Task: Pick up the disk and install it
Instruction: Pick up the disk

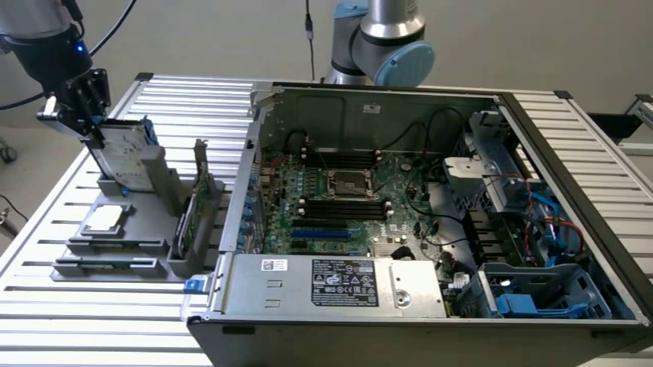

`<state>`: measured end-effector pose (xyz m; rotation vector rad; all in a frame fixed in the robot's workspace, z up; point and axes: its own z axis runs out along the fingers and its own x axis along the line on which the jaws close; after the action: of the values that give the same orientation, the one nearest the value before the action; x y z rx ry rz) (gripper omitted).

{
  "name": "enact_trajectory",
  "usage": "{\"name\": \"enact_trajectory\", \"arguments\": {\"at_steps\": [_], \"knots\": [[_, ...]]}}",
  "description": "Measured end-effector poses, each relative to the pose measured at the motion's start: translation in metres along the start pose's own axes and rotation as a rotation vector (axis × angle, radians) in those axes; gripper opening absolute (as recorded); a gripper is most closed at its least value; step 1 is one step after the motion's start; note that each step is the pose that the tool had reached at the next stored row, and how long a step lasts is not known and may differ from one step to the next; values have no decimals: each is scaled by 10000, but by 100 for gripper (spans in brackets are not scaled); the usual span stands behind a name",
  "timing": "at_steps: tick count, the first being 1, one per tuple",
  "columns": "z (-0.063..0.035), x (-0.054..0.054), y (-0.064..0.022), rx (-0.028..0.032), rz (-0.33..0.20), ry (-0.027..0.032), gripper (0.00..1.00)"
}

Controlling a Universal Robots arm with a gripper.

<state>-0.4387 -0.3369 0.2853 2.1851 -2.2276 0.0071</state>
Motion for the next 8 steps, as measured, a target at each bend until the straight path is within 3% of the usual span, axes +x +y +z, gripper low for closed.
{"name": "enact_trajectory", "arguments": {"at_steps": [8], "knots": [[-68, 1, 1, 0, 0, 0, 33]]}}
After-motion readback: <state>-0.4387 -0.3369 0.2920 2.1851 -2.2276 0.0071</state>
